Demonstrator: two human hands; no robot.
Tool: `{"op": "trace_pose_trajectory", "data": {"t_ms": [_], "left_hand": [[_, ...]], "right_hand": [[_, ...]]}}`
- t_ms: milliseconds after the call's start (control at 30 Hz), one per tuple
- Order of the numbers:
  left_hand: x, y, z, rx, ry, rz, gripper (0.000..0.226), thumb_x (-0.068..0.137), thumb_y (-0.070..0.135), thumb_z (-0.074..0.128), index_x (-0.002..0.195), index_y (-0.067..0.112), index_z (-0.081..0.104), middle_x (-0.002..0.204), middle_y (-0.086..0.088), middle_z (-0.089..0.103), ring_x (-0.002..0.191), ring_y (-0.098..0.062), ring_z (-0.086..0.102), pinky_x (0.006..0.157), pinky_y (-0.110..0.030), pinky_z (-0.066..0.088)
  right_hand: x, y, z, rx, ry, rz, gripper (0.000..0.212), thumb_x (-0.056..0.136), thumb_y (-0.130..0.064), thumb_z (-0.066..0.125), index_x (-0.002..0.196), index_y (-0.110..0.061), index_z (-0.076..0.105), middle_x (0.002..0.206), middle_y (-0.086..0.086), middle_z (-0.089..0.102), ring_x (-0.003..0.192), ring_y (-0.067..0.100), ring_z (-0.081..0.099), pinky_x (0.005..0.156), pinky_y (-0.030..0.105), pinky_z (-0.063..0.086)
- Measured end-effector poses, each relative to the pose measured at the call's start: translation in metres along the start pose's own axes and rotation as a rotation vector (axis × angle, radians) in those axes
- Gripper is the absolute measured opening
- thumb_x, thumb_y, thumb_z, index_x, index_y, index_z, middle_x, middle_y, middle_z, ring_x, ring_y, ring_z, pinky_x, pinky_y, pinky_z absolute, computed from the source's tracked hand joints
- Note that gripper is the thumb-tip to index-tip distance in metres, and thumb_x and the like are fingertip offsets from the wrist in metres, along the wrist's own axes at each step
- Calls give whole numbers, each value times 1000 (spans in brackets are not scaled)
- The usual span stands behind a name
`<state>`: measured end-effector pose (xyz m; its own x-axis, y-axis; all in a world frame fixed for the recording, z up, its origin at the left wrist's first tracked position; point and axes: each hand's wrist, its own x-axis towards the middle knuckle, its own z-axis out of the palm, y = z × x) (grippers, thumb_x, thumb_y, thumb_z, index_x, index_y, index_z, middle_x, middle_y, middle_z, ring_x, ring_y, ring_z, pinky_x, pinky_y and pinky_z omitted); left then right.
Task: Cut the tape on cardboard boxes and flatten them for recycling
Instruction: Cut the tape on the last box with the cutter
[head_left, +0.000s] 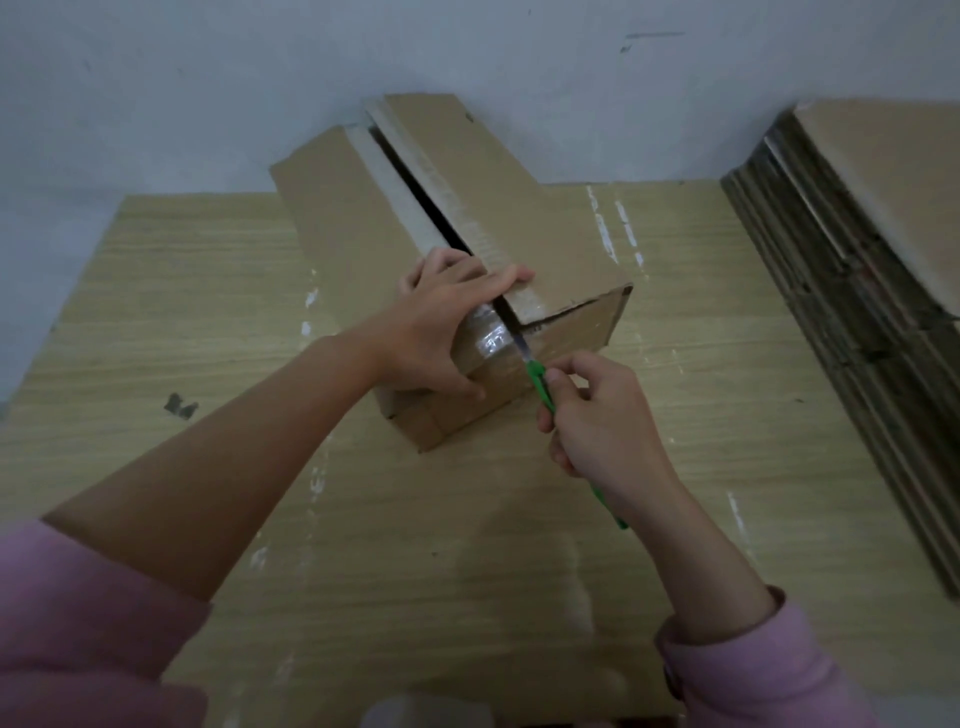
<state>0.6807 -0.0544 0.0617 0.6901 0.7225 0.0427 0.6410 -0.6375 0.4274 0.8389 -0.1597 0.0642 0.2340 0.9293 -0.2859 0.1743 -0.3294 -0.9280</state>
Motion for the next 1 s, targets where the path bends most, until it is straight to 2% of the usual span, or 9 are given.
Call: {"op": "trace_pose_trajectory", "data": {"t_ms": [133,300,433,567,633,733,800,900,1000], "left_hand": [[3,0,1,-12,7,13,113,46,53,74,145,31,25,121,-1,45,105,-3,17,95,-38,23],[5,0,3,-9,1,7,111,47,51,74,145,33,24,120,-1,44,106,-2,17,98,-43,27],[9,1,4,-4,-22,-5,113,47,51,73,147,29,25,123,-2,44,105,-2,15,103,-49,28],[11,1,5,-25,-49,-6,112,49,48,77,147,30,25,121,1,42,104,-1,15,104,-49,27],[12,2,6,-39,-46,0,111,49,48,76,146,30,26,122,1,43,104,-2,16,105,-48,26],[11,2,5,-53,-36,3,110,48,47,75,146,28,28,122,3,43,103,0,15,105,-47,25],[10,1,6,-54,-30,11,110,48,47,75,146,27,29,123,1,44,103,0,16,105,-48,25],[11,0,7,-51,-32,12,110,48,48,74,146,30,28,123,-2,44,104,-3,17,103,-46,27],[12,0,8,-48,-38,16,110,48,48,74,146,28,28,118,0,43,102,-2,16,102,-44,27]], "right_hand": [[6,-2,3,18,6,3,28,97,-8,45,73,-18,56,54,6,48,28,5,34,32,13,25],[14,-1,5,21,-15,5,28,96,-7,45,71,-17,53,55,6,45,29,6,33,33,14,24],[20,4,0,-216,5,-128,31,93,-7,48,66,-20,50,54,-4,46,45,9,37,48,21,28],[17,3,-11,-351,8,-179,31,92,-6,48,64,-20,48,55,-8,44,50,12,38,49,24,26],[15,1,-11,-477,32,-252,27,90,-4,48,66,-17,47,58,-6,44,59,20,42,54,30,25],[12,-1,-2,-610,80,-321,24,90,-3,45,70,-16,42,67,3,48,68,24,43,61,29,27],[15,2,1,-558,88,-300,20,90,-1,45,73,-12,49,67,5,50,65,24,45,59,30,31],[20,3,-3,-274,43,-103,27,92,-5,47,68,-17,53,57,0,48,48,15,40,43,21,30],[17,-1,2,-332,47,-150,24,91,-4,48,70,-14,52,60,-2,49,53,9,41,52,24,29]]}}
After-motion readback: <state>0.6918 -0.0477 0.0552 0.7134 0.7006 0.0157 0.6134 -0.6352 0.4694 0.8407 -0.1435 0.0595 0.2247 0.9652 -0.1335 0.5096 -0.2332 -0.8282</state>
